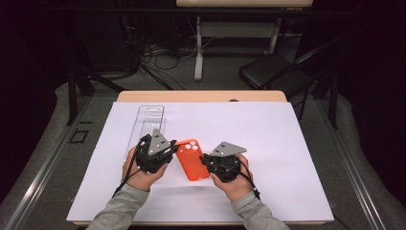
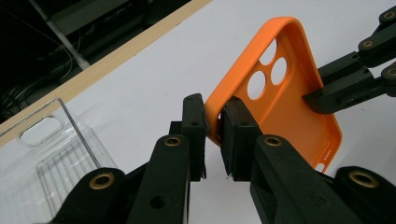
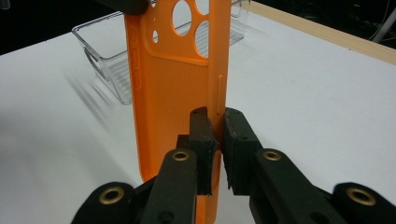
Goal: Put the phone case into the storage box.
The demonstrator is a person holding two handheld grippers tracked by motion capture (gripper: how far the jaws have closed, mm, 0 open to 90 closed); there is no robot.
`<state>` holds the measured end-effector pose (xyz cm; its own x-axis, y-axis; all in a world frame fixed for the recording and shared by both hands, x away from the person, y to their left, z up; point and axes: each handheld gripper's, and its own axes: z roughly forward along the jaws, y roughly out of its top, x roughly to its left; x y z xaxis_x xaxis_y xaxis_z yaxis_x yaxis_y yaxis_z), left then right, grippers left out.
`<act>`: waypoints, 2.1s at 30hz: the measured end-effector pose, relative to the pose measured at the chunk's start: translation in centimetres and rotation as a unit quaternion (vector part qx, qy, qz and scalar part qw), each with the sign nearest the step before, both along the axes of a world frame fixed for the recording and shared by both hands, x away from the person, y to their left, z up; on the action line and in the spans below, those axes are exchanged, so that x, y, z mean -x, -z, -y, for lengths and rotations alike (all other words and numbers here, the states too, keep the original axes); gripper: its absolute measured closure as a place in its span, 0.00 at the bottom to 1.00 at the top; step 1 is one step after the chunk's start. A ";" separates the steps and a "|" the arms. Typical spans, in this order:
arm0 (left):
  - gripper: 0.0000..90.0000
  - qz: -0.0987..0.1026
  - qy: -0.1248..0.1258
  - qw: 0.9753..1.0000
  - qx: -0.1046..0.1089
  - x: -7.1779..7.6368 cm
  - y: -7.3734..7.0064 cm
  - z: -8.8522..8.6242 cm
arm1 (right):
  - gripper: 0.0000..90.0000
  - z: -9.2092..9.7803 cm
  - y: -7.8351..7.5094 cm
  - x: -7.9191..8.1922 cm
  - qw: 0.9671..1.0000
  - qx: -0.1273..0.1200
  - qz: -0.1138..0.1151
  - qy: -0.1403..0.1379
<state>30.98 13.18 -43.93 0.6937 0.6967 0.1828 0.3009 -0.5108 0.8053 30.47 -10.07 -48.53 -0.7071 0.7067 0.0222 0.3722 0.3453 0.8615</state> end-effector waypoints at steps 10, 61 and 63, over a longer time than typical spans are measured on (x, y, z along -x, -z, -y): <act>0.90 0.000 -0.001 1.000 0.004 0.0 -0.1 0.0 | 0.92 0.0 0.0 0.0 1.000 -0.004 -0.001 -0.001; 0.90 -0.012 -0.018 1.000 0.018 -1.1 0.3 -1.4 | 0.75 0.5 -0.5 -0.2 0.999 -0.032 0.004 -0.009; 0.90 -0.011 -0.021 1.000 0.019 -1.2 0.3 -1.6 | 0.74 0.6 -0.6 -0.3 0.999 -0.030 0.008 -0.008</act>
